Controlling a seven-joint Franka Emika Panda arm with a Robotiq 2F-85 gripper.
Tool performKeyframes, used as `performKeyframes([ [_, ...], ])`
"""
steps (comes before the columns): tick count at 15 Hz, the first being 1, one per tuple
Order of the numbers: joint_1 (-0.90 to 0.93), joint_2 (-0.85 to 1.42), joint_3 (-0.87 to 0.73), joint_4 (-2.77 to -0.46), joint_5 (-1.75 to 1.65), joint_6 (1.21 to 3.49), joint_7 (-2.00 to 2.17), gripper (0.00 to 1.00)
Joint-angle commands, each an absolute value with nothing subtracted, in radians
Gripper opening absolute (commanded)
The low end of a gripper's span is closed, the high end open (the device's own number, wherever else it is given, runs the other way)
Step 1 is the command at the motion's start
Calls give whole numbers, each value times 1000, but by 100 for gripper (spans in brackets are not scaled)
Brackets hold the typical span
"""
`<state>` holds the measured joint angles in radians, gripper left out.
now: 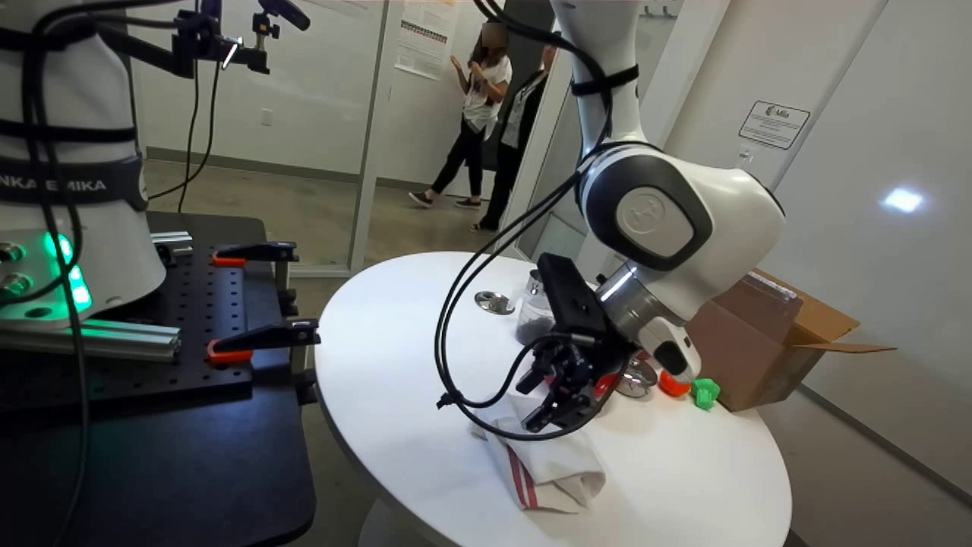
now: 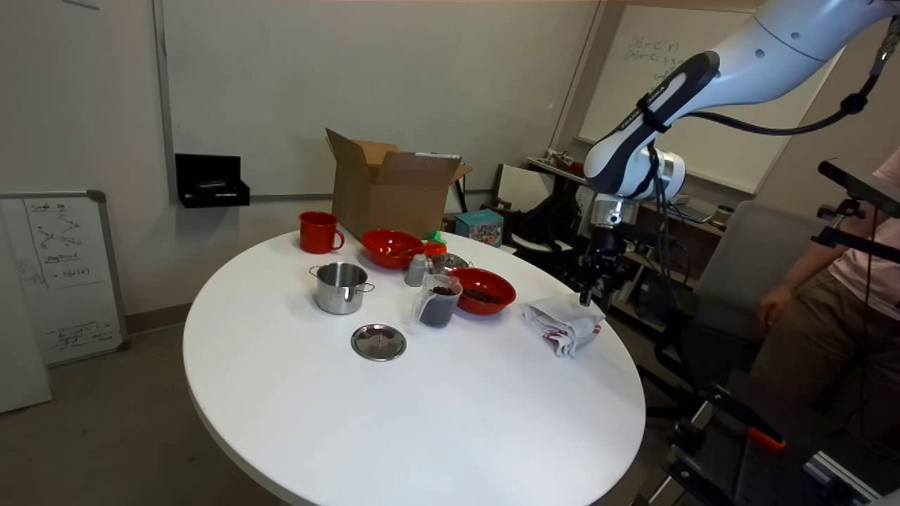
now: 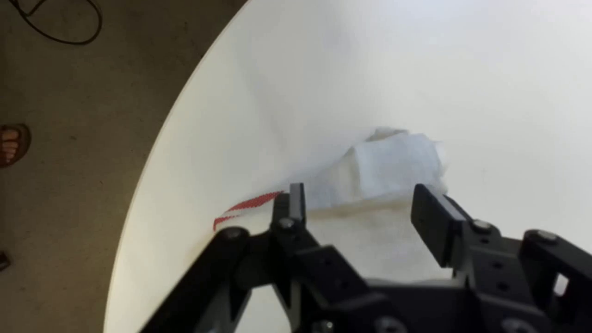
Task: Fold the white towel once
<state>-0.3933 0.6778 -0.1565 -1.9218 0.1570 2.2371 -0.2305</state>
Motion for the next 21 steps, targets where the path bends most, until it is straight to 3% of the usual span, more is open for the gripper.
performKeyframes([
  [1,-381,644,-168,-1893,161,2250,-161,38],
  [2,-380,642,-169,-1876,163,2247,-141,36],
  [7,-376,658,-169,-1818,168,2201,-60,1],
  [21,-400,765,-148,-1817,222,2280,-46,0],
])
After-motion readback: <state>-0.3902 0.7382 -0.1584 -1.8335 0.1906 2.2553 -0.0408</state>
